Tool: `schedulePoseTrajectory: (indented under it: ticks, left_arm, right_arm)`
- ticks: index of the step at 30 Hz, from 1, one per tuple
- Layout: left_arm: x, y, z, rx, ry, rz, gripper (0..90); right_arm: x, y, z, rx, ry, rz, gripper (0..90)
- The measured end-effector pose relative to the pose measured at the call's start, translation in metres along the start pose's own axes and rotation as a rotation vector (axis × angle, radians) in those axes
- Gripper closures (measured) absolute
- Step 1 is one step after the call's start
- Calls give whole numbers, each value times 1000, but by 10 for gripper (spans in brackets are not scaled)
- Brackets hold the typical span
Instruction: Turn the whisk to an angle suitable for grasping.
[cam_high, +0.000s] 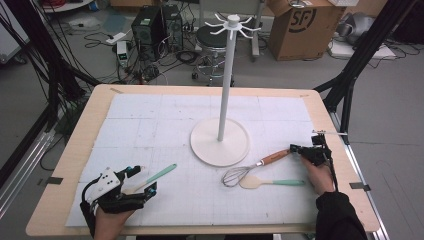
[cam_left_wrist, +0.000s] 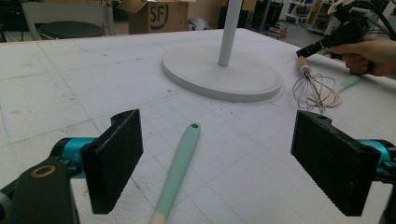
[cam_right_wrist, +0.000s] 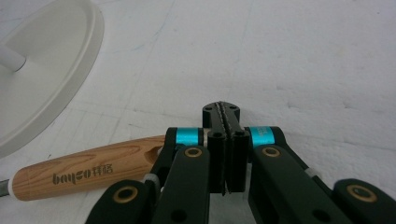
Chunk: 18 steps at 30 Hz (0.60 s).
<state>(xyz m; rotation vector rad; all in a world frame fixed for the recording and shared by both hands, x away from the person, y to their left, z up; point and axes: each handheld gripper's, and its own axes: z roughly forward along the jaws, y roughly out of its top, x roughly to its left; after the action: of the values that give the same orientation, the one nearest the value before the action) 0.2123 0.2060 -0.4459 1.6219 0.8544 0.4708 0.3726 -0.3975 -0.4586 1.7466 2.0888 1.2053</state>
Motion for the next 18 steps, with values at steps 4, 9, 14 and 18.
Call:
schedulePoseTrajectory:
  ticks: [4,9,14,18]
  left_arm:
    - [0,0,0,-1,-7,-5,174]
    - [-1,1,-1,1,-13,-1,178]
    - [-2,1,-1,-2,-14,-1,178]
    - [-3,2,-2,-7,-17,1,178]
  right_arm:
    - [6,-1,2,21,12,-11,900]
    - [13,-2,3,24,18,-13,900]
    - [21,-4,5,42,33,-22,900]
    - [27,-4,6,56,32,-25,900]
